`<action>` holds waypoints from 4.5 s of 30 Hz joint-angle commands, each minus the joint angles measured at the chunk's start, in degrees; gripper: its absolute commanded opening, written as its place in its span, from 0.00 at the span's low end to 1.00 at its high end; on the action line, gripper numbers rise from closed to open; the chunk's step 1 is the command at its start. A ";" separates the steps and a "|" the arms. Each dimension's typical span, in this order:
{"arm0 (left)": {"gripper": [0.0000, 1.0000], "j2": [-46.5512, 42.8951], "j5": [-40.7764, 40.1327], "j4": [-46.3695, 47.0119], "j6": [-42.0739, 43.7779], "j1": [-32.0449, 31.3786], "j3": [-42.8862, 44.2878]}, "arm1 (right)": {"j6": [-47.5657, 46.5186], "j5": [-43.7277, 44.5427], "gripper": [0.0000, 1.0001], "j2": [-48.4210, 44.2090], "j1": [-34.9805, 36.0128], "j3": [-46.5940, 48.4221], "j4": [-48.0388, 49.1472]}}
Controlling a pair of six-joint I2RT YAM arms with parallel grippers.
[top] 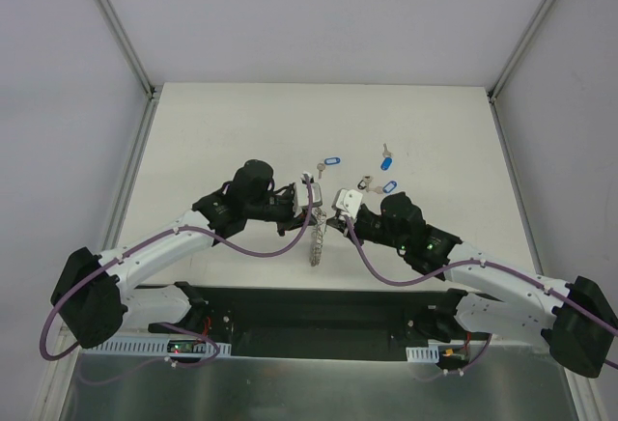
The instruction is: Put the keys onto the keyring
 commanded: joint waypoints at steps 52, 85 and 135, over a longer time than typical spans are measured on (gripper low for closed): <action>0.00 0.65 1.01 3.17 -0.34 -0.61 0.20 | 2.81 -4.92 0.01 -1.53 -1.89 -0.13 3.04; 0.00 0.30 0.66 3.17 -0.25 -0.70 0.12 | 7.82 -9.58 0.01 1.28 -5.05 -0.04 6.91; 0.00 0.21 0.13 3.17 -0.07 -0.79 0.03 | 11.16 -13.88 0.01 0.75 -7.34 -1.27 7.61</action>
